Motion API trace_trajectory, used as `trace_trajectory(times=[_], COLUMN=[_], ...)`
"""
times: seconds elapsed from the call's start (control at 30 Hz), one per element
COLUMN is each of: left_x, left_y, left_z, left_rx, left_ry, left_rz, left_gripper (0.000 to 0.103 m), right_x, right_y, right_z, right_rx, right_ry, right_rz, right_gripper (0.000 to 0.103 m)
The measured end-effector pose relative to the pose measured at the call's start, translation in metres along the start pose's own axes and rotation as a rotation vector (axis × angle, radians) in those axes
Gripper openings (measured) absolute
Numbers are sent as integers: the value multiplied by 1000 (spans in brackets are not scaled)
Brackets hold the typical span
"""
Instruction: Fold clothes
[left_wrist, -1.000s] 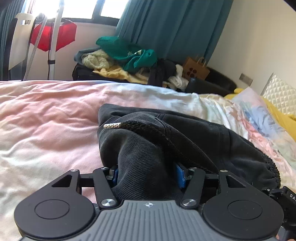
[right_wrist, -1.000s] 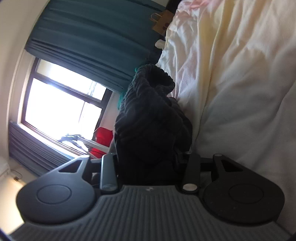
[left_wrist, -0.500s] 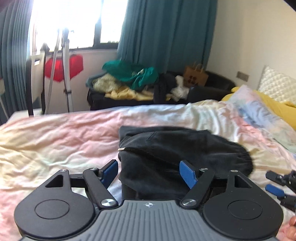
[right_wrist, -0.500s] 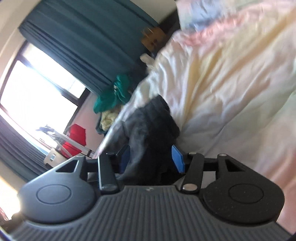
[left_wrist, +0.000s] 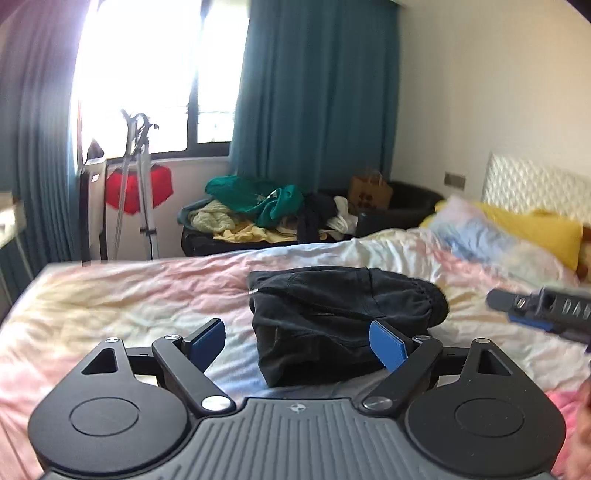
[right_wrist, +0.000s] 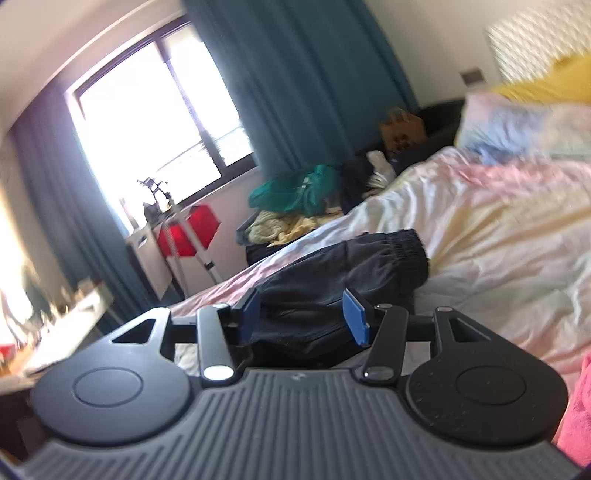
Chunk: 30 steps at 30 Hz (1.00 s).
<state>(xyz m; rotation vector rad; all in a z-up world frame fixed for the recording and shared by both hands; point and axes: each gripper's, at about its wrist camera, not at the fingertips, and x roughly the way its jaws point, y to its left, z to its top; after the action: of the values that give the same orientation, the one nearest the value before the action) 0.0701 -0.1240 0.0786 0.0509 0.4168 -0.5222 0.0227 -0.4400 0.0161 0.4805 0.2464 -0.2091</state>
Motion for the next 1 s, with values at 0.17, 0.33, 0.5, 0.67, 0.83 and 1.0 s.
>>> trace_trajectory(times=[0.17,0.33,0.5,0.67,0.83,1.0], left_x=[-15,-13,-10,-11,-10,-11], left_y=[8,16,25,29,26,27], left_z=[-9,-18,-19,-21,-27,-30], left_rx=[-4,6,3,23,70,81], left_ry=[-31,-19,-21,-11,1,7], left_rz=[76,70,62,46,76,107], left_gripper=[89,94,102,103,103,103], right_x=[-11,-1,8,16,14,22], right_y=[26,35,35,46,53,49], right_z=[-20,-33,-39,-46,-50,-49], right_rx=[-58,-104,-84,-133,-145,-128], right_ry=[12,12,5,5,-19,-5], right_rz=[-7,-59,-102,-125,-127,-154], right_gripper=[54,53,54,54,62,62])
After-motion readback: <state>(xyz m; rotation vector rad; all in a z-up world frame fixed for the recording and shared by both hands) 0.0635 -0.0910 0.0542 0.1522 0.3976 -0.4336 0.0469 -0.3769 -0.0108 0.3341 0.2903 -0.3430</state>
